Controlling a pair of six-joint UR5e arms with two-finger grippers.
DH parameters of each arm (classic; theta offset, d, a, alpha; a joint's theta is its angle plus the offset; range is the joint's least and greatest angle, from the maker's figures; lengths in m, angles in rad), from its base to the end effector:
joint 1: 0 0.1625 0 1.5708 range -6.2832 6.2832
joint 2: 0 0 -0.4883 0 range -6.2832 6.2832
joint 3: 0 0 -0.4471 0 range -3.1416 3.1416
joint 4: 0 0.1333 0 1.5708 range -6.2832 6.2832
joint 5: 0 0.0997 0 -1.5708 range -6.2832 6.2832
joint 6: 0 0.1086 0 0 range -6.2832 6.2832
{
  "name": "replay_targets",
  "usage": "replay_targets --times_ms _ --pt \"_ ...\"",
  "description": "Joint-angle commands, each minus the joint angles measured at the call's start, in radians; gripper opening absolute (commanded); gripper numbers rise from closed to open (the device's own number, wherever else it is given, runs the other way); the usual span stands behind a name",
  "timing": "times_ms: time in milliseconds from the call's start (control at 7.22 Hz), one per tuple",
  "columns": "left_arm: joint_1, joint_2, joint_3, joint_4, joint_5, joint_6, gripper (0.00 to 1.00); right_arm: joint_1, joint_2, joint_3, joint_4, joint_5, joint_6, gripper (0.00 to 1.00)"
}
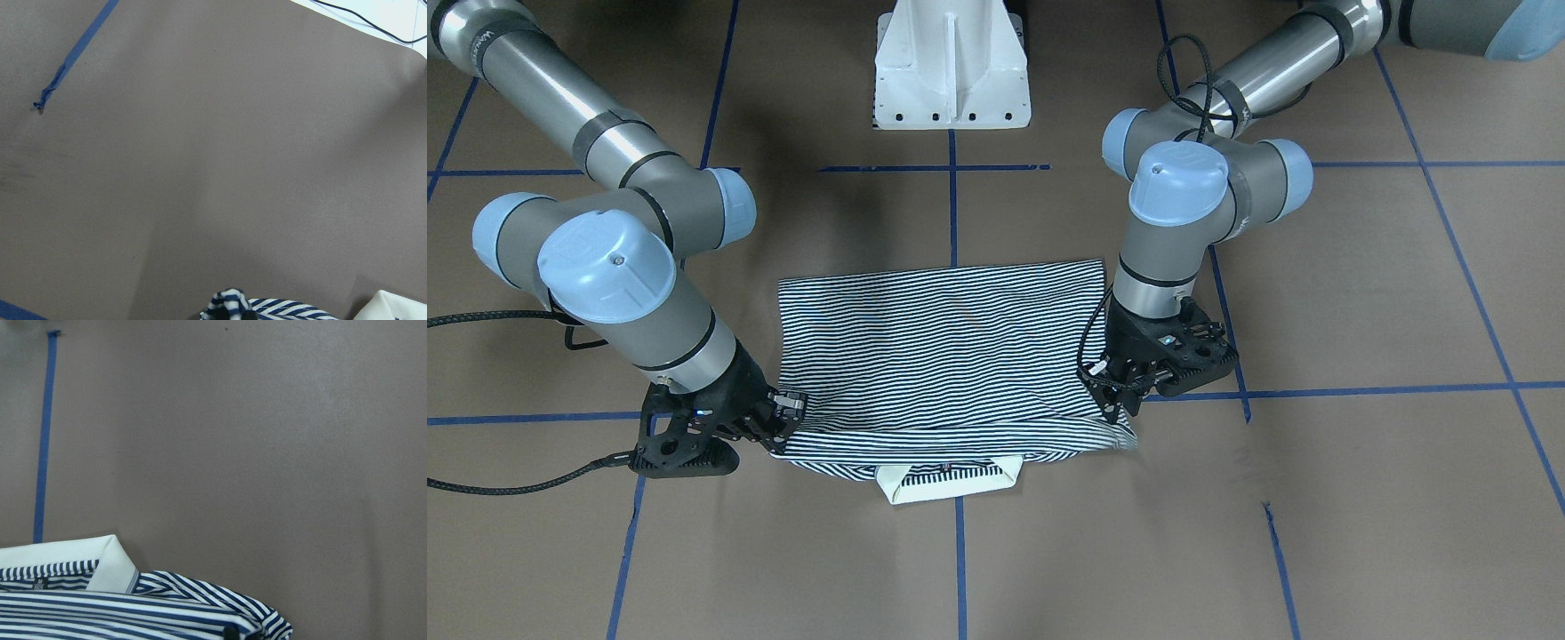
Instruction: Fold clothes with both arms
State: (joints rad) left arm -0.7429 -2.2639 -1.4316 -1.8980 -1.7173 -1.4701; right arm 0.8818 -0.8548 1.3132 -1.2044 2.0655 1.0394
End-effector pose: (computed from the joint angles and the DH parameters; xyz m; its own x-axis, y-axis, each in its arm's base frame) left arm 0.5382 -0.6537 0.2944 0.5252 -0.3473 -0.7769 0.5362 0.8440 -0.0149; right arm -0.4832 -0.7153 0.3247 0.6039 0.0317 0.7964 -0.1759 0.9799 0.0944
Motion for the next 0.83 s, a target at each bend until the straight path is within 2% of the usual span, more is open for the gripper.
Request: replay_targets --times_ms 0,277,554,693 --pt "0.0 0.003 0.002 0.004 0.001 0.005 1.0 0.0 -0.009 0.003 0.0 0.005 0.002 1.0" --pt "-0.003 0.007 -0.012 0.008 -0.001 0.007 1.0 0.011 -0.044 0.055 0.0 0.112 0.011 1.0" --pt "0.0 0.01 -0.051 0.011 -0.002 0.002 1.0 -0.029 -0.253 0.287 -0.006 0.111 0.078 1.0" --pt "0.003 0.01 -0.085 0.048 -0.002 -0.006 1.0 -0.068 -0.327 0.366 -0.004 0.093 0.132 1.0"
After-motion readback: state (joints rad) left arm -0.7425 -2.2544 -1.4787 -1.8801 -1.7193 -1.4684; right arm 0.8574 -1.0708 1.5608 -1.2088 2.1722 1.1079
